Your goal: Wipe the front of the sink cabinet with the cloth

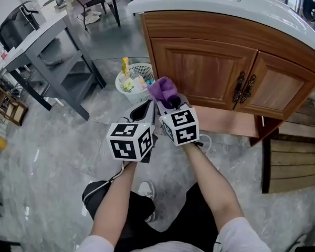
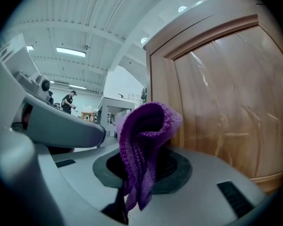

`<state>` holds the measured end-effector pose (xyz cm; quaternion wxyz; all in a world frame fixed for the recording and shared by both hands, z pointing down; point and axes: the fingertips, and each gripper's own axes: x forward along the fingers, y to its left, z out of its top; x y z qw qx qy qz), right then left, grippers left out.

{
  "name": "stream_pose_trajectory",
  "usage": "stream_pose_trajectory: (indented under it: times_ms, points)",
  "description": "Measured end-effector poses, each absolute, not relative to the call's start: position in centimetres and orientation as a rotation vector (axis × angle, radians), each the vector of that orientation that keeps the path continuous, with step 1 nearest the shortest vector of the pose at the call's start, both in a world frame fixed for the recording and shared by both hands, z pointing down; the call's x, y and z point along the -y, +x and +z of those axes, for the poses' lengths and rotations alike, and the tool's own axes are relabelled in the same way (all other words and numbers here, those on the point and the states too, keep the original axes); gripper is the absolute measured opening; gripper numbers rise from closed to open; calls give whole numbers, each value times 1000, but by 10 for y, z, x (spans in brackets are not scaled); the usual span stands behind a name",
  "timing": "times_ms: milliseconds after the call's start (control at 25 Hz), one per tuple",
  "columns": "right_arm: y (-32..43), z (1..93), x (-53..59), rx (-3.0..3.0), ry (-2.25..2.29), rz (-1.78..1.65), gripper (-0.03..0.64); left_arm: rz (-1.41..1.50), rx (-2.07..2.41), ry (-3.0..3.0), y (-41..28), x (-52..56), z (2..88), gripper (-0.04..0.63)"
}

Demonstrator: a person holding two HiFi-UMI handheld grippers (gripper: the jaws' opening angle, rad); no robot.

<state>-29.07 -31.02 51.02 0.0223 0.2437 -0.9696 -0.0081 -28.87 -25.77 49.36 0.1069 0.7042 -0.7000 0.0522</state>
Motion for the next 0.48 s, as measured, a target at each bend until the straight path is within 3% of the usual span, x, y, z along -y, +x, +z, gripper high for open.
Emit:
stream_pose_trajectory:
  times_ms: [480]
  points:
    - [-227,509,331,2923,918,-148,84,170,1942,2183,-234,285,498,6]
